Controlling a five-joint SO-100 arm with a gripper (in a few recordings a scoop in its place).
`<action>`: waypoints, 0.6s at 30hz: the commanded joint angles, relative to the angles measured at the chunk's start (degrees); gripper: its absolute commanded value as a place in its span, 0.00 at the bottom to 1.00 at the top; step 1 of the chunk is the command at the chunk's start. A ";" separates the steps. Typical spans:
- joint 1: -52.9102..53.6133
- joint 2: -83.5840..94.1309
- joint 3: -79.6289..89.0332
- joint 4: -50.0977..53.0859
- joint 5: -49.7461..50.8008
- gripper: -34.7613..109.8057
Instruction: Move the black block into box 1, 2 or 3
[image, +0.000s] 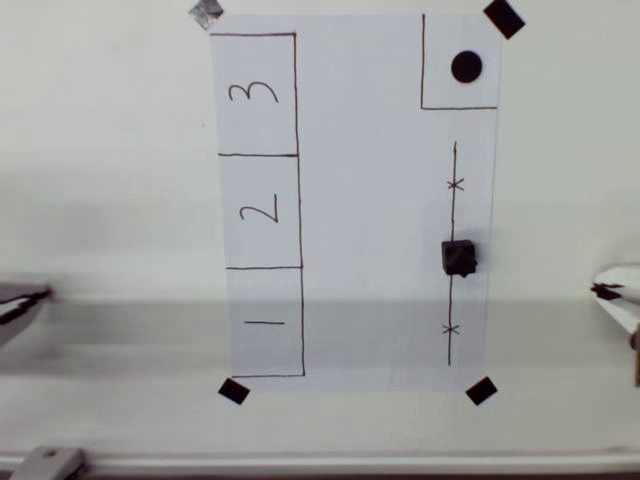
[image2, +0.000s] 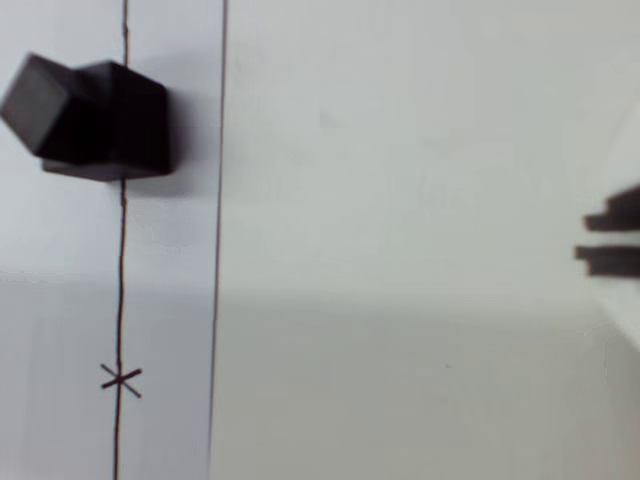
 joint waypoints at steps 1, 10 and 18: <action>-0.70 0.09 0.18 0.79 -1.49 0.24; -2.37 -11.34 -11.87 1.58 2.81 0.24; -4.39 -29.00 -28.21 1.93 4.66 0.35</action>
